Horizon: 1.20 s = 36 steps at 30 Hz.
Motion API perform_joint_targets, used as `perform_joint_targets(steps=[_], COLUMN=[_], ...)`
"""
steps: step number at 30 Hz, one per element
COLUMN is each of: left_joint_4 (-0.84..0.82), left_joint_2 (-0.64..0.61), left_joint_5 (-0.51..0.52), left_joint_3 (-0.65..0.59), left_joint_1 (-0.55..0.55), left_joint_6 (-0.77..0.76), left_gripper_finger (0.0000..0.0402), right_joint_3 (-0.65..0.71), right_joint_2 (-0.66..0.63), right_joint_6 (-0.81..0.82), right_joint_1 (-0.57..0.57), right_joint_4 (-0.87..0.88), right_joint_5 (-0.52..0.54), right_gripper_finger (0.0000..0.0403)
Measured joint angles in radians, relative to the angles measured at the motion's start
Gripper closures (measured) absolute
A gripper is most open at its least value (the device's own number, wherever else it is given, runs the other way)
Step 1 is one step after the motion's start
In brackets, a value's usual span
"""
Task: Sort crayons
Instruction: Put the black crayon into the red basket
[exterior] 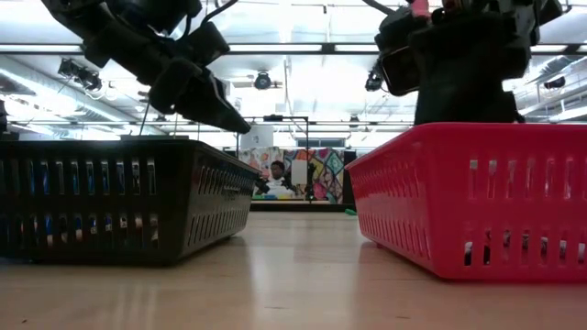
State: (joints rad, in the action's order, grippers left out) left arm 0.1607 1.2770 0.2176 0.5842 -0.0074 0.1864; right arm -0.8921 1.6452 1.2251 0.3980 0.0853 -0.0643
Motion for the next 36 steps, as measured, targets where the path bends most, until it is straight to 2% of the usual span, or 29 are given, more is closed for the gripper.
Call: perform_joint_targets(steps=[7,11,15,19,21,26,29,36], left_joint_4=[-0.007,-0.04,-0.09,-0.133,-0.138,-0.119,-0.12,-0.127], left_joint_2=[0.0,0.0,0.0,0.0,0.0,0.0,0.0,0.0], left_joint_5=[0.0,0.0,0.005,0.006,0.006,0.006,0.006,0.007], left_joint_3=[0.0,0.0,0.0,0.0,0.0,0.0,0.0,0.0], left_joint_1=[0.0,0.0,0.0,0.0,0.0,0.002,0.013,0.043], left_joint_6=[0.0,0.0,-0.015,-0.041,-0.041,-0.036,-0.035,-0.036], left_gripper_finger=[0.024,0.024,0.024,0.024,0.024,0.024,0.024,0.024], right_joint_3=[0.0,0.0,0.0,-0.004,-0.025,-0.2,-0.313,-0.501], right_joint_2=[-0.075,-0.125,-0.144,-0.128,-0.105,0.0,0.055,0.201], right_joint_6=[-0.084,-0.212,-0.274,-0.342,-0.361,-0.4,-0.47,-0.685], right_joint_1=[-0.021,-0.021,-0.021,-0.02,-0.011,0.008,0.03,0.088], right_joint_4=[0.027,0.031,0.052,0.055,0.112,0.408,0.516,0.62], right_joint_5=[0.063,0.176,0.289,0.179,0.167,0.153,0.15,0.157], right_gripper_finger=[0.031,0.0311,0.0311,0.0311,0.0311,0.0315,0.0315,0.0315])
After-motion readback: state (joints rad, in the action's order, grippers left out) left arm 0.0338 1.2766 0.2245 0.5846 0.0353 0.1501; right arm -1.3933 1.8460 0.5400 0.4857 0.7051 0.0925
